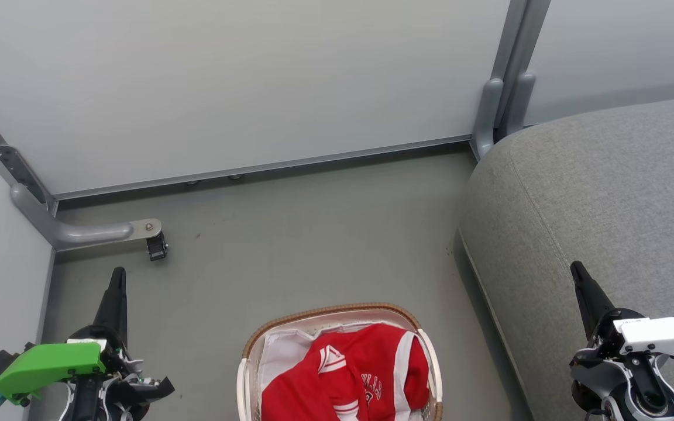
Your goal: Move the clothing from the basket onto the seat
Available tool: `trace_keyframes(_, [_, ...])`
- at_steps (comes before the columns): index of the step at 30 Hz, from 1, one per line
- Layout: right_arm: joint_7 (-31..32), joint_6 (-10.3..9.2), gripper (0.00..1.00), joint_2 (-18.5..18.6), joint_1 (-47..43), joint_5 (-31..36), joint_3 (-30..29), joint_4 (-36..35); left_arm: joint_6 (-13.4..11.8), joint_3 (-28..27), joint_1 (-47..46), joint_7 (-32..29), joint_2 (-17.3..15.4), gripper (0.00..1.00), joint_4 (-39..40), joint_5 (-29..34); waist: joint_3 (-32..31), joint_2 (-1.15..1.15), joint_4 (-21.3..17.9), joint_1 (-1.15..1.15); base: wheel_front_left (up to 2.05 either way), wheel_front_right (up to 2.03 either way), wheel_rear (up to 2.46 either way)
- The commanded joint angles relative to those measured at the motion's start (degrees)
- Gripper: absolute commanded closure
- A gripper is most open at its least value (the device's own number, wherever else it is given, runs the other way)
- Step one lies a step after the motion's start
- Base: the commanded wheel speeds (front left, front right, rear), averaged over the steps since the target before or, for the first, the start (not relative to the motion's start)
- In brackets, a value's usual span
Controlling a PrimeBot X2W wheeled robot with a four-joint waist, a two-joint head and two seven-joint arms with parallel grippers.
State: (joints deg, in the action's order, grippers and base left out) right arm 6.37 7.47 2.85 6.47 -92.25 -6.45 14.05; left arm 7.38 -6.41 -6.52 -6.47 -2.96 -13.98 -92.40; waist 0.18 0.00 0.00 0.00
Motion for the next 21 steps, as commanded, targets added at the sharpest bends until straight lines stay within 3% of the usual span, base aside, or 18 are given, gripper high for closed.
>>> trace_keyframes(1, [0.1, 0.03, 1.00, 0.1, -0.7, 0.2, -0.2, -0.1, 0.2, -0.2, 0.6, 0.0, 0.0, 1.00, 0.0, 0.4, 0.0, 0.00, 0.0, 0.00, 0.00, 0.00, 0.00])
trace_keyframes(21, [0.2, 0.03, 1.00, 0.1, -0.7, 0.2, -0.2, -0.1, 0.2, -0.2, 0.6, -0.1, 0.0, 1.00, 0.0, 0.4, 0.0, 0.00, 0.0, 0.00, 0.00, 0.00, 0.00])
